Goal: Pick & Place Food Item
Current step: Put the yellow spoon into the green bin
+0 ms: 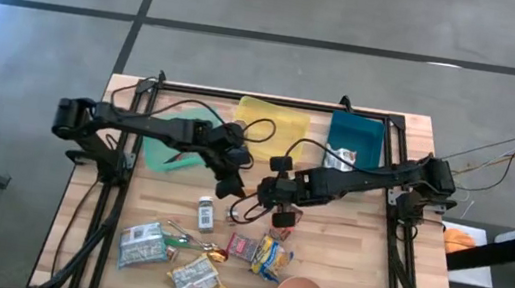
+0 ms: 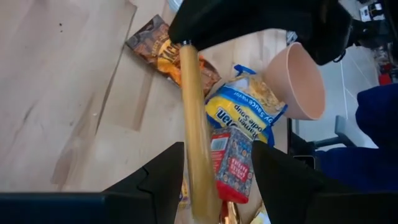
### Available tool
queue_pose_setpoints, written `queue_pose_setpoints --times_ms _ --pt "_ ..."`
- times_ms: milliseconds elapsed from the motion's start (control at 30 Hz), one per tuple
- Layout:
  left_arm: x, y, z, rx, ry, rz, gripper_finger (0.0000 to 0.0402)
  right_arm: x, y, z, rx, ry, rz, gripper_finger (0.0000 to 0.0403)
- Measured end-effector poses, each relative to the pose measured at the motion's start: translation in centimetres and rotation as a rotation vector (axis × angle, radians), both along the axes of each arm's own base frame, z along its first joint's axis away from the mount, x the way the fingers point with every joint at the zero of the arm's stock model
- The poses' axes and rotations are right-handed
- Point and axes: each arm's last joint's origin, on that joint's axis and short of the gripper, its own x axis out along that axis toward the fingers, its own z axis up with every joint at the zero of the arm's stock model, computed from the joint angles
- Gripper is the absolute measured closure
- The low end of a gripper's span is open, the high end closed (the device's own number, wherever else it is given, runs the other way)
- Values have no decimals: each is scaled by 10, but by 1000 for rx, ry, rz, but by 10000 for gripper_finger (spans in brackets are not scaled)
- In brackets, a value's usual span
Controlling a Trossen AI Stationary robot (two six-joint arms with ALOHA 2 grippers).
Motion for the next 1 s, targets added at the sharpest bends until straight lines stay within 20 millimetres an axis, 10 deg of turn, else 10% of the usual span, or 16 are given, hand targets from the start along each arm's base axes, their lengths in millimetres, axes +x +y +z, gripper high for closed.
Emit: queue_pose_setpoints --times_ms 600,1000 --pt "0 0 -2 13 13 -14 382 1 2 1 6 -9 18 378" --pt "-1 0 -3 25 20 -26 386 2 3 1 59 -49 -61 294"
